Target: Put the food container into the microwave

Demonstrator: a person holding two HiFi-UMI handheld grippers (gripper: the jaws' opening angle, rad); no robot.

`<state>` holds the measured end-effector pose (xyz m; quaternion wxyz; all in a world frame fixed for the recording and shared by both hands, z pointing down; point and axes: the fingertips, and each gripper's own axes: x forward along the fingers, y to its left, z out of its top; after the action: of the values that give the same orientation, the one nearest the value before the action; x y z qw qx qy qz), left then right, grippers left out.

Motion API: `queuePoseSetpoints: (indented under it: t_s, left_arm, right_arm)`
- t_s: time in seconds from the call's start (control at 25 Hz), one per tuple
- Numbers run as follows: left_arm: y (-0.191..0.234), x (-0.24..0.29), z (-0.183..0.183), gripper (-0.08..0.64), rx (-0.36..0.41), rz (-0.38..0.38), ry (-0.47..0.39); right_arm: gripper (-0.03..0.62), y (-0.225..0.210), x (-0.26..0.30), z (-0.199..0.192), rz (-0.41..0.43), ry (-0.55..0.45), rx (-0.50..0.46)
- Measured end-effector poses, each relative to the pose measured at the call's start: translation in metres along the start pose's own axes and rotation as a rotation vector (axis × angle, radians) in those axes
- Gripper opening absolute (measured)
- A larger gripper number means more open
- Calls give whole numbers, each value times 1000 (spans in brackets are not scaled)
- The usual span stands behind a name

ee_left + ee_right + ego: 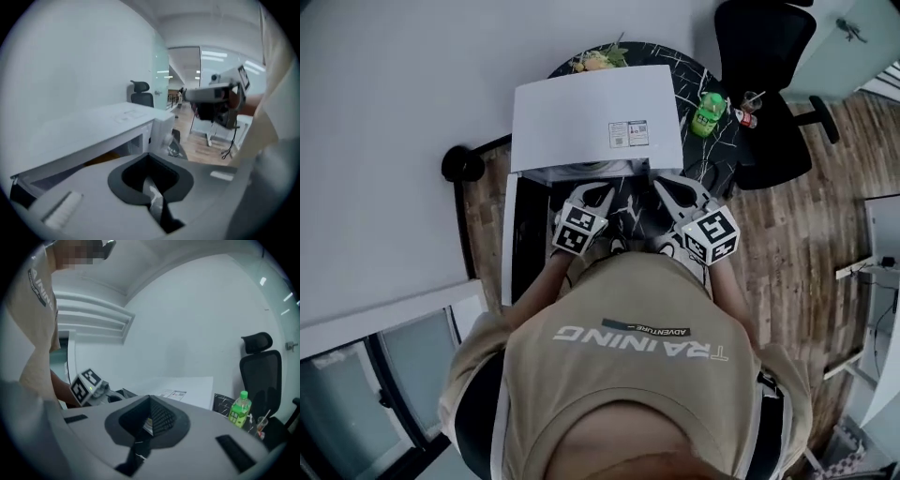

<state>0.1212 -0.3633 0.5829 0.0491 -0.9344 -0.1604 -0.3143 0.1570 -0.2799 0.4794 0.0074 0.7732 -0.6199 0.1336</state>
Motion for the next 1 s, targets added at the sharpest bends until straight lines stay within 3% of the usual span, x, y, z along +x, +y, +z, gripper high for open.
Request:
queuePoseSetpoints:
  t_s: [0.12,0.28,0.6,0.8,1.0]
  left_arm:
    - [-8,-24,51,8,-78,-74,-163]
    - [-7,-40,97,8,-71,-82,-281]
    - [23,-68,160,8,51,-7,-346]
    - [49,-85,193,8,61,61,-411]
    - [74,-111,224,8,4,210,-536]
  right_arm:
    - [9,-4,5,2,-8,64,-125]
    - [9,-10,12,8,-6,115,-229]
    - [9,-21,26,82,-19,19,-276]
    - [9,-24,35,117,-78,-10,-290]
    - [9,-33,29,150,-197,-126,-220]
